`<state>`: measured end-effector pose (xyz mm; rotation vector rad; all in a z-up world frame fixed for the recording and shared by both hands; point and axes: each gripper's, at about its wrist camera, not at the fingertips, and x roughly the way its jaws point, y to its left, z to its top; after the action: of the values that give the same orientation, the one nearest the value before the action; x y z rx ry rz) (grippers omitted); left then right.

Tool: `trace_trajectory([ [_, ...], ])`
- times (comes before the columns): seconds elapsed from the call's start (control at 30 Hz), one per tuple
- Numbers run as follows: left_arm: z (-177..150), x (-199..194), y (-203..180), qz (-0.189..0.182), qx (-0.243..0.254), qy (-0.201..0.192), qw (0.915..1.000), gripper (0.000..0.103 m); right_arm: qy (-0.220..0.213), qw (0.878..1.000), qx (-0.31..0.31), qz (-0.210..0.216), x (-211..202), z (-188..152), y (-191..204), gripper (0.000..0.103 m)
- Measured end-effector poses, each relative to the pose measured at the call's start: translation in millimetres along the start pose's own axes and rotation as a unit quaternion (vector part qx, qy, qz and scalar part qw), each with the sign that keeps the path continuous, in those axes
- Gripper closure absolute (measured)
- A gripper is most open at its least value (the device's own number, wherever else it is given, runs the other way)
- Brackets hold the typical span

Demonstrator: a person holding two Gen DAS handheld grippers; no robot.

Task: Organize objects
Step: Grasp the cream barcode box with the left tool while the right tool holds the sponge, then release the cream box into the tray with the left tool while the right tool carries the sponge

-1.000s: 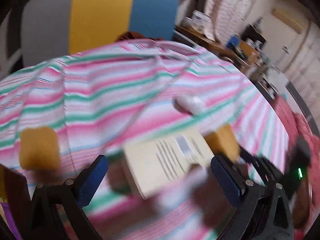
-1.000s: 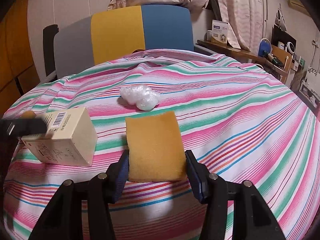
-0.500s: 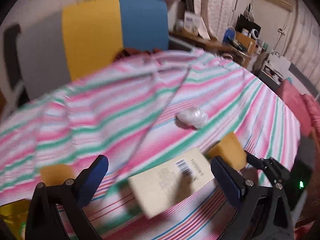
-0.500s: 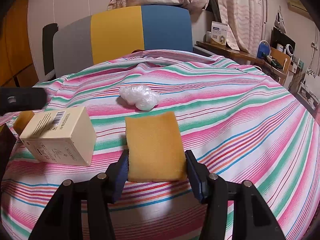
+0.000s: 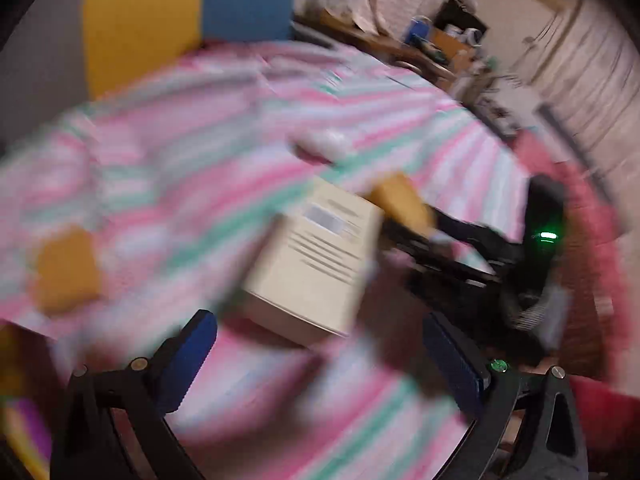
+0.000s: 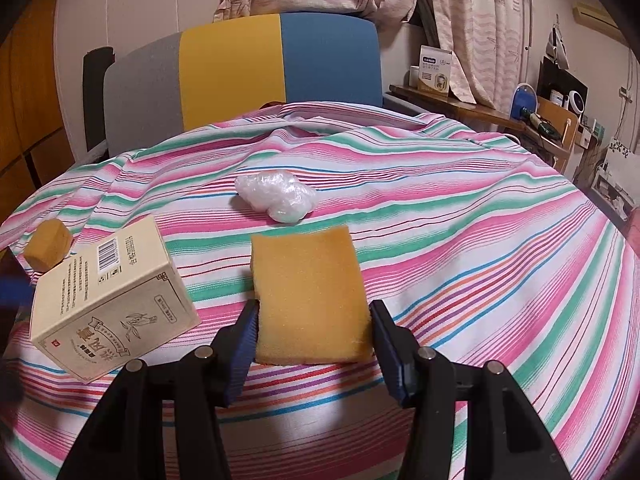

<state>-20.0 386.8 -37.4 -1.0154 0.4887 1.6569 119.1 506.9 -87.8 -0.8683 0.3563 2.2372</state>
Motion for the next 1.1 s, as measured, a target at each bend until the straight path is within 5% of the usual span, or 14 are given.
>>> trace_trajectory([
  [0.1, 6.1, -0.4, -13.0, 0.067, 0.041, -0.032, 0.9964, 0.0, -0.001, 1.0, 0.0, -0.001, -0.7, 0.0, 0.1, 0.049],
  [0.3, 7.5, 35.6, -25.3, 0.099, 0.069, 0.012, 0.9927, 0.001, -0.001, 1.0, 0.0, -0.001, -1.0, -0.4, -0.6, 0.049],
  [0.43, 0.3, 38.7, -23.5, 0.064, 0.045, 0.014, 0.9968, 0.043, -0.003, 1.0, -0.003, -0.005, 0.0, -0.4, 0.2, 0.049],
  [0.57, -10.0, 39.1, -29.2, 0.063, 0.057, 0.01, 0.9963, 0.052, -0.004, 1.0, -0.006, -0.008, -0.5, -0.5, 1.7, 0.049],
  [0.83, -16.0, 36.9, -15.5, 0.081, -0.018, -0.014, 0.9965, 0.05, -0.019, 0.999, -0.025, -0.023, -5.7, -0.4, 9.8, 0.049],
  [0.9, -14.4, 28.9, -13.1, 0.086, -0.04, -0.036, 0.9949, 0.03, -0.018, 0.999, -0.027, -0.026, -5.3, -0.4, 11.0, 0.049],
  [0.93, -13.1, 27.1, -12.8, 0.09, -0.048, -0.039, 0.994, 0.007, -0.016, 0.999, -0.027, -0.026, -4.5, -0.1, 11.1, 0.049],
  [0.97, -12.4, 26.6, -11.8, 0.09, -0.055, -0.039, 0.9936, 0.0, -0.015, 0.999, -0.027, -0.027, -4.0, 0.0, 11.0, 0.049],
  [1.1, -9.7, 31.4, -5.4, 0.086, -0.071, -0.029, 0.9933, 0.003, -0.015, 0.999, -0.028, -0.029, -3.9, -0.2, 11.6, 0.049],
])
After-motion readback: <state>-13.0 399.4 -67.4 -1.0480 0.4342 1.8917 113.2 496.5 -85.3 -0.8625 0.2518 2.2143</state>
